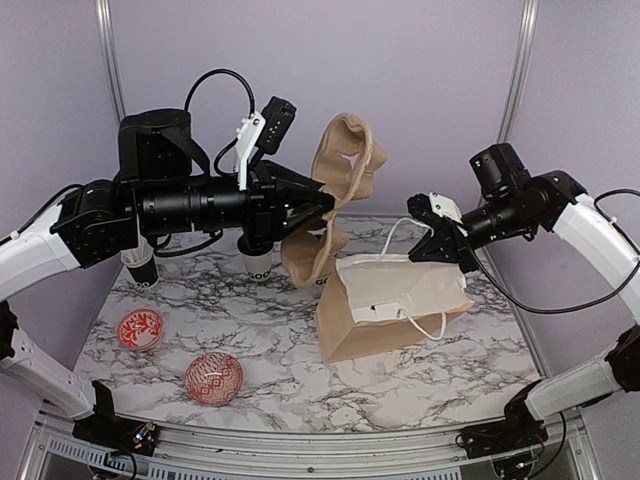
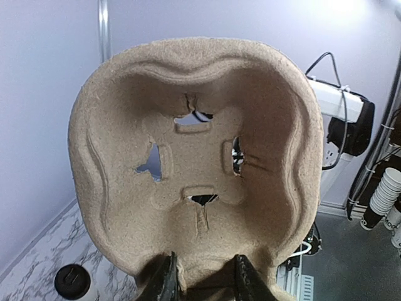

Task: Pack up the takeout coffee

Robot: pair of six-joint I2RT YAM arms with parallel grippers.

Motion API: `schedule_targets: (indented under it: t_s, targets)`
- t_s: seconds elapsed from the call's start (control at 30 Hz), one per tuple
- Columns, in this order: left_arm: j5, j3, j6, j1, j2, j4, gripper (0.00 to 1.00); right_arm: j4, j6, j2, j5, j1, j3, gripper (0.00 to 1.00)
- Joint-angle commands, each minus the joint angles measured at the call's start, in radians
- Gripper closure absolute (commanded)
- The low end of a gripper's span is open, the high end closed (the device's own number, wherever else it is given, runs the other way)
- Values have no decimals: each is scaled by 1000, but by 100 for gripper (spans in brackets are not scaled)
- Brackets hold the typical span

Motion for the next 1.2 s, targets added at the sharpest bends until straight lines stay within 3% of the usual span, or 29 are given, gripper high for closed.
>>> schedule_targets:
  t_s: [0.0,0.17,0.5,0.77,1.17]
  targets:
    - [176,-19,82,-20,72,282,69,-33,28,18,-73,13,65,100]
    - [260,14,75,-37,170,400,69,-29,46,30,-89,15,71,100]
    - [257,73,203,-43,311,391,69,-64,40,39,-157,16,92,100]
    - [175,57,303,-58,300,246,70,-84,39,52,-170,17,99,100]
    - [72,-19,317,-65,204,21,71,-132,13,102,-188,17,147,100]
